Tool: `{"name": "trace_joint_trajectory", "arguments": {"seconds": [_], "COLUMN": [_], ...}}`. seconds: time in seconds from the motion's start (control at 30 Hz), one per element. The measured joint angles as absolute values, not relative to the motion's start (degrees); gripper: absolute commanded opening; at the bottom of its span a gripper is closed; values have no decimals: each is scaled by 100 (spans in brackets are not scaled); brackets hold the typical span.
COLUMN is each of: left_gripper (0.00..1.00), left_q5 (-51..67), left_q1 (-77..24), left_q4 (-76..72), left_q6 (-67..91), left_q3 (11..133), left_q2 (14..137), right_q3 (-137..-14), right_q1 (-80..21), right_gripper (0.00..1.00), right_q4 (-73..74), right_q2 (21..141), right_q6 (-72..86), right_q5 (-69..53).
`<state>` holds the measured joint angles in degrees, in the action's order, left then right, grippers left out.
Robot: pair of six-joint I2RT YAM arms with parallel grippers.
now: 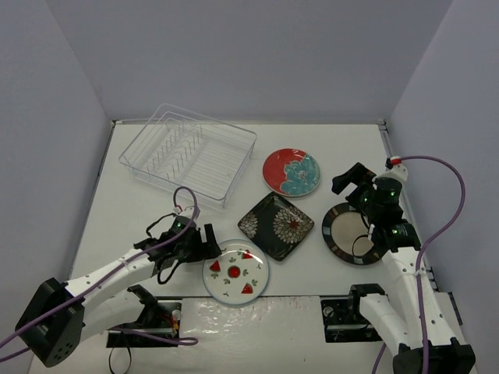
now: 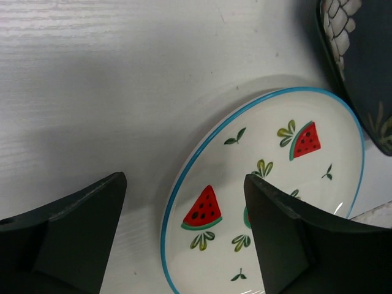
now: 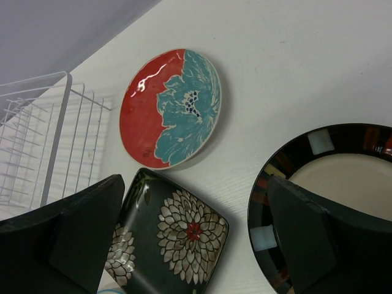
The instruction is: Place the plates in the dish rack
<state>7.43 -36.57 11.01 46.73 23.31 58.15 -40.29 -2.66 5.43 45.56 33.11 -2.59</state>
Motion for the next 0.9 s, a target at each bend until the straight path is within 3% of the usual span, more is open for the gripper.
{"name": "trace_joint_trajectory", "arguments": {"seconds": [0.27,0.47,0.57,0.77,0.9], "left_gripper": [45,10,0,0,0], "left_q5": [917,896,923,842,722], "left_q1": [-3874,-4020,-4034,-4058,-4083], "left_q4": [979,1634,1702,1996,2516], "left_q6": [4556,4555,4644,4700,4576], "left_q3": [2118,1973,1970,2096,2102], "left_q2": [5664,5260,5256,5225,4526], "right_q3": [-4029,-4029,-4029,-4029,-3902], "right_q1": [-266,-266,-266,-266,-263], "right_gripper": [100,100,100,100,100], "right_q4": [704,953,1037,1140,894], "right_q2": [4554,4517,4481,4416,4360], "right_q6": [3345,3367,3367,3365,3263], "right_q5": [-261,-222,-186,-247,-1124]}}
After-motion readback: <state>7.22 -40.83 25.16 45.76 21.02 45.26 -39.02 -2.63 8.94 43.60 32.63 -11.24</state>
